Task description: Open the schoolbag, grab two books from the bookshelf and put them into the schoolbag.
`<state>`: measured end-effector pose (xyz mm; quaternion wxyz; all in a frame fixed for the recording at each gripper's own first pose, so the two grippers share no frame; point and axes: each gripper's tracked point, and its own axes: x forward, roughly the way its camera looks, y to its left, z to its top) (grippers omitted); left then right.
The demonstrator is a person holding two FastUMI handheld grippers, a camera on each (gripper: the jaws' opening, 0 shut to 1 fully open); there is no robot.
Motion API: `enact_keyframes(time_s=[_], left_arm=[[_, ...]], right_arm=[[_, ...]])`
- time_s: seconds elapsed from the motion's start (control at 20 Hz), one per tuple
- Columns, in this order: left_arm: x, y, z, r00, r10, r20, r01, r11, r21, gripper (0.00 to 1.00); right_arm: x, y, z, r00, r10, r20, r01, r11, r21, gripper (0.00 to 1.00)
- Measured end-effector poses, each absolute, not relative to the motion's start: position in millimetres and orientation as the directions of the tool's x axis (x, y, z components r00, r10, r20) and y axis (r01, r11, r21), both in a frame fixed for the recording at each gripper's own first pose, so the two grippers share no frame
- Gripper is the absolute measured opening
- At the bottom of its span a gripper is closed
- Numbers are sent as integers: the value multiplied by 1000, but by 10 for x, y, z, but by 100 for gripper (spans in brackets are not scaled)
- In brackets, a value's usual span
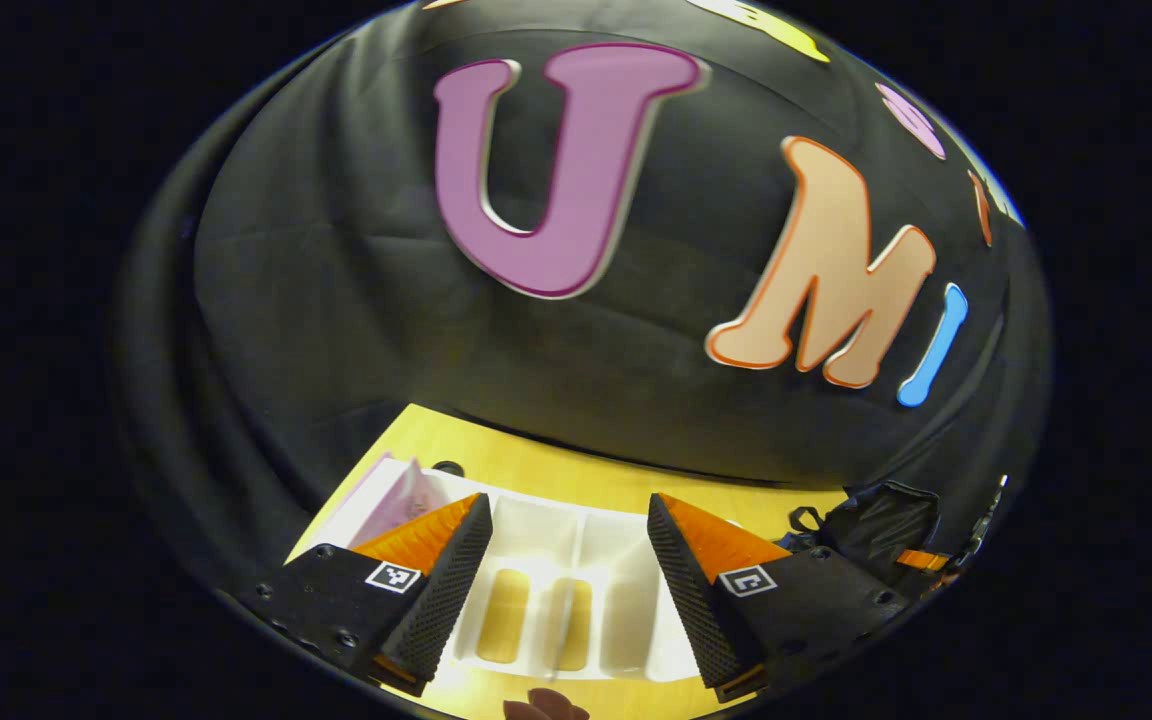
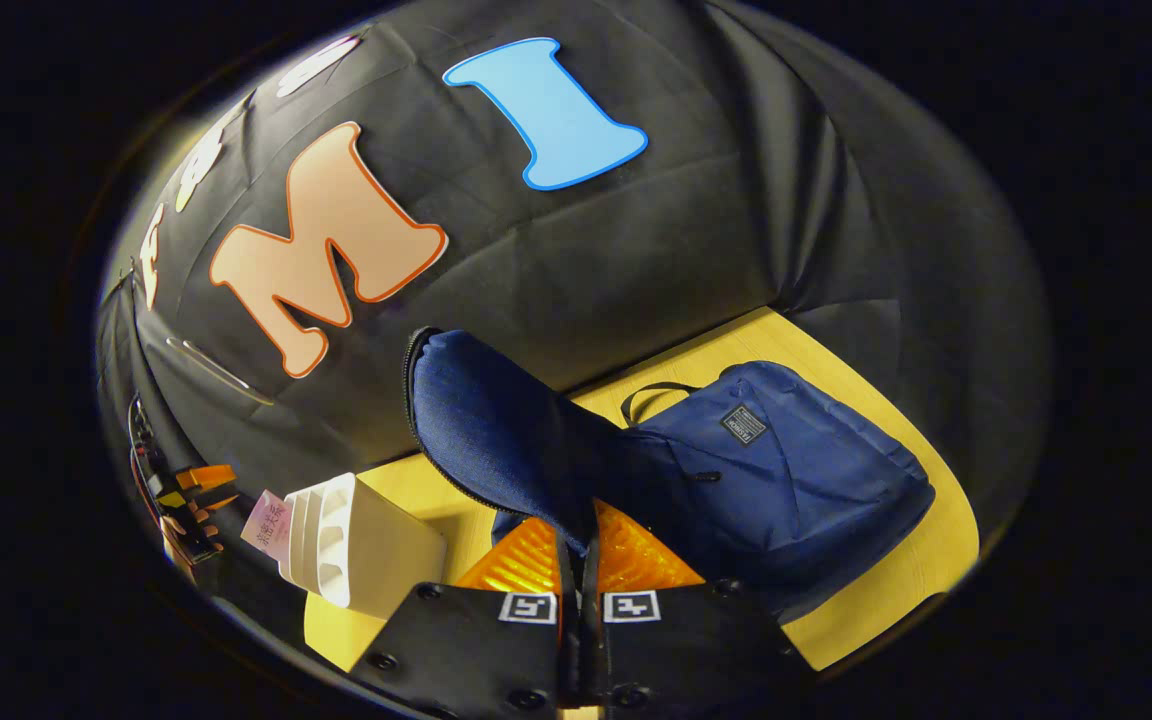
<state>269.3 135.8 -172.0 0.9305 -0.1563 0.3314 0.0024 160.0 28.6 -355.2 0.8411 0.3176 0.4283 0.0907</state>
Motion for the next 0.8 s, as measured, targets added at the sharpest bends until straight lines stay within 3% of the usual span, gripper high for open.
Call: enact_keyframes(time_s=[0.25, 0.5, 0.8], left_arm=[[2670, 2067, -2065, 735, -49, -676, -117, 973, -198, 92], [2554, 2283, -2554, 612, -47, -789, -149, 974, -173, 92], [2445, 2330, -2679, 533, -76, -843, -155, 970, -186, 89]], right_arm=[[1596, 282, -3544, 615, 415, -670, 135, 782, 608, 7], [1612, 267, -3525, 617, 407, -673, 144, 783, 606, 4], [1616, 241, -3519, 623, 401, -672, 152, 780, 607, 3]])
